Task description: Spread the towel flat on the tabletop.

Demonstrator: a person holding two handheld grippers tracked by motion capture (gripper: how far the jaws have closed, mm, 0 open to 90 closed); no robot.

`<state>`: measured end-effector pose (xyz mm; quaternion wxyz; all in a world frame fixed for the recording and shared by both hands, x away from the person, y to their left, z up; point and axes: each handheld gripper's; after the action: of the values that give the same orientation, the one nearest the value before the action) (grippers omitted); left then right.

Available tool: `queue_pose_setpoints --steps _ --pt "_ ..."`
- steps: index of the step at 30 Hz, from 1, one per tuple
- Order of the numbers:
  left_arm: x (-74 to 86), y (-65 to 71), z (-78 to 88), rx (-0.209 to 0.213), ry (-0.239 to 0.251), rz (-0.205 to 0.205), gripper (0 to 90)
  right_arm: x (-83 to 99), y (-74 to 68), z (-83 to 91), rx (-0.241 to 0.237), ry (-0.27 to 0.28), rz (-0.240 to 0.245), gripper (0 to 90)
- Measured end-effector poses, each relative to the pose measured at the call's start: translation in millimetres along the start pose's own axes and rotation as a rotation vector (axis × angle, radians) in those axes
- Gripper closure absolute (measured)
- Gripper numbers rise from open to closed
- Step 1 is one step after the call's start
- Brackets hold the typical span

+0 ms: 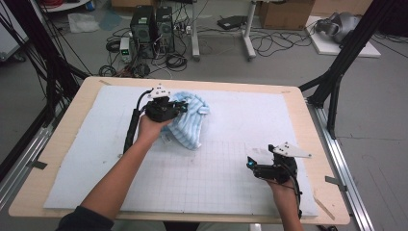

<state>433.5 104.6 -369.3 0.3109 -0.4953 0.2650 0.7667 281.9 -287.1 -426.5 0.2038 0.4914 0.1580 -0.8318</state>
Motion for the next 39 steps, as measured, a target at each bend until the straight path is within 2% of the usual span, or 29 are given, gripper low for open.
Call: queue_pose_setpoints --steps 1,2,3,4,7,8,10,11,13,14,15,16,17,18,19,20,22,23,25,26,27,28,30,31,33,36,37,39 --pt "-0.6 -3.8 -3.5 -0.007 -0.014 0.006 80.3 0.3 0.5 -0.2 -0.001 -0.001 0.0 4.1" --pt "0.3 -11.4 -8.9 -0.032 -0.017 0.021 80.3 0.6 0.7 -0.1 -0.001 -0.004 -0.002 4.1" --pt "0.3 -11.4 -8.9 -0.032 -0.017 0.021 80.3 0.9 0.8 0.0 -0.001 -0.004 -0.003 4.1" --pt "3.1 -18.2 -13.4 -0.06 -0.024 0.032 80.3 1.1 0.7 0.1 0.0 -0.003 -0.005 4.1" --pt "7.1 -23.5 -16.5 -0.074 -0.032 0.033 77.9 1.2 0.4 0.3 -0.001 -0.004 -0.004 4.1" --pt "10.2 -25.3 -17.2 -0.091 -0.033 0.044 71.6 1.3 0.5 0.0 -0.002 -0.004 -0.003 4.1" --pt "10.9 -26.3 -15.8 -0.105 -0.031 0.053 51.3 1.7 0.8 -0.3 -0.003 -0.006 0.0 4.1" --pt "10.2 -27.2 -8.5 -0.131 -0.007 0.068 44.8 1.9 0.9 -0.2 -0.003 -0.008 -0.002 4.1" --pt "9.6 -27.5 -3.8 -0.128 0.007 0.077 38.6 2.1 1.1 0.0 -0.002 -0.009 0.0 4.1" --pt "9.3 -27.7 2.1 -0.124 0.007 0.065 37.0 2.1 0.9 0.3 -0.002 -0.01 -0.002 4.1" --pt "12.8 -25.6 16.1 -0.118 0.024 0.037 36.5 2.1 0.8 0.5 -0.003 -0.008 0.003 4.1" --pt "16.5 -25.1 23.7 -0.109 0.031 0.031 36.5 2.0 0.0 1.1 -0.002 -0.008 0.003 4.1" --pt "16.5 -25.1 23.7 -0.109 0.031 0.031 36.5 2.0 -0.1 1.3 -0.001 -0.008 0.004 4.1" --pt "25.1 -24.4 37.2 -0.106 0.037 0.023 36.5 2.0 -0.6 1.4 -0.003 -0.009 0.001 4.1" --pt "25.1 -24.4 37.2 -0.106 0.037 0.023 37.1 1.9 -0.8 1.5 -0.002 -0.011 0.0 4.1" --pt "32.4 -24.5 45.7 -0.091 0.039 0.021 37.9 2.0 -0.9 1.2 -0.002 -0.008 -0.002 4.1" --pt "43.9 -23.2 57.8 -0.078 0.029 -0.029 45.6 1.8 -1.6 0.8 -0.001 -0.009 -0.004 4.1" --pt "49.2 -22.3 62.6 -0.075 0.014 -0.058 45.6 1.8 -1.6 0.8 -0.001 -0.009 -0.004 4.1" --pt "59.5 -21.1 68.6 -0.067 -0.025 -0.094 47.8 1.4 -2.1 0.0 -0.003 -0.007 0.0 4.1" --pt "69.1 -21.3 71.5 -0.061 -0.068 -0.122 49.4 0.7 -3.0 -0.6 -0.005 -0.009 -0.002 4.1" --pt "69.1 -21.3 71.5 -0.061 -0.068 -0.122 50.6 0.6 -3.1 -0.9 -0.005 -0.009 0.0 4.1" --pt "78.1 -22.8 71.2 -0.054 -0.101 -0.128 51.9 0.4 -3.4 -1.2 -0.006 -0.01 -0.001 4.1" --pt "81.8 -23.8 69.2 -0.052 -0.12 -0.126 52.5 0.3 -3.7 -1.7 -0.008 -0.011 -0.004 4.1" --pt "87.3 -26.2 63.5 -0.059 -0.159 -0.129 52.5 0.2 -3.8 -2.9 -0.009 -0.013 -0.003 4.1" --pt "89.7 -27.3 59.8 -0.065 -0.169 -0.126 51.4 0.0 -4.1 -3.7 -0.011 -0.012 -0.001 4.1" --pt "96.8 -29.9 49.1 -0.076 -0.214 -0.124 53.8 0.1 -4.2 -4.0 -0.014 -0.014 0.002 4.1" --pt "101.3 -30.7 45.6 -0.071 -0.262 -0.121 58.8 0.3 -4.3 -4.2 -0.017 -0.015 -0.002 4.1" --pt "101.3 -29.5 46.7 -0.076 -0.268 -0.136 79.2 0.6 -3.9 -4.4 -0.019 -0.017 -0.002 4.1"
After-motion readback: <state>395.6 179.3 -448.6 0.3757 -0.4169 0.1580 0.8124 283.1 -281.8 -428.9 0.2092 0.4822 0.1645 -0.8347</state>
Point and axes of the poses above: each handheld gripper's, and its own axes: z roughly backward along the jaws, x roughly out of its underside, y roughly to its right, and after that the axes turned 1 degree about x, right-handed
